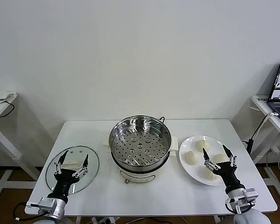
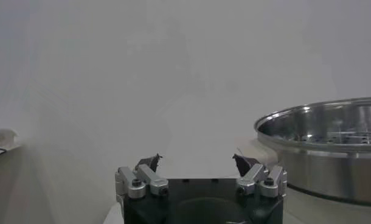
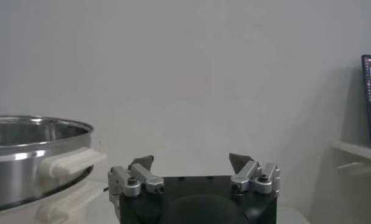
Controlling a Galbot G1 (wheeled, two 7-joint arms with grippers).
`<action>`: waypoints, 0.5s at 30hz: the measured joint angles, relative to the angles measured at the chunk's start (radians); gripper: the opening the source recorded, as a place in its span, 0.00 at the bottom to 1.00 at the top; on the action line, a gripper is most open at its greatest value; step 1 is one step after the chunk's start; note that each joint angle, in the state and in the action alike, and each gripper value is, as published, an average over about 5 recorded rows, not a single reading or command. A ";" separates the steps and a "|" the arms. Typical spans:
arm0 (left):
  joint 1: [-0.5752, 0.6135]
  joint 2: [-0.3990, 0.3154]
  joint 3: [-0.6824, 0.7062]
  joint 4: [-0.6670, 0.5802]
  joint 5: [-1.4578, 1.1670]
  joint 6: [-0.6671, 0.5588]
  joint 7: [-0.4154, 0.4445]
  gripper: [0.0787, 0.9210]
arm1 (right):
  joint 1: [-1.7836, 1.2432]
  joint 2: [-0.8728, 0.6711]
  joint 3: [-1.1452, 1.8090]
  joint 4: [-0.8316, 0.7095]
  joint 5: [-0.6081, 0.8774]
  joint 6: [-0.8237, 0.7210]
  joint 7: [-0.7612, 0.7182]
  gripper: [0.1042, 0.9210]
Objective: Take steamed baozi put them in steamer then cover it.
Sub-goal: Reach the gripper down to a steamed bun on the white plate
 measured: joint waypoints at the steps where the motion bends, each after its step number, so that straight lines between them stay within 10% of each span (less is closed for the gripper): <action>1: 0.000 0.001 0.001 -0.001 0.000 0.000 0.000 0.88 | 0.005 -0.005 -0.001 -0.003 -0.005 -0.004 -0.001 0.88; 15: -0.003 0.009 0.005 -0.016 -0.006 -0.005 0.005 0.88 | 0.259 -0.314 -0.138 -0.147 -0.257 -0.124 -0.092 0.88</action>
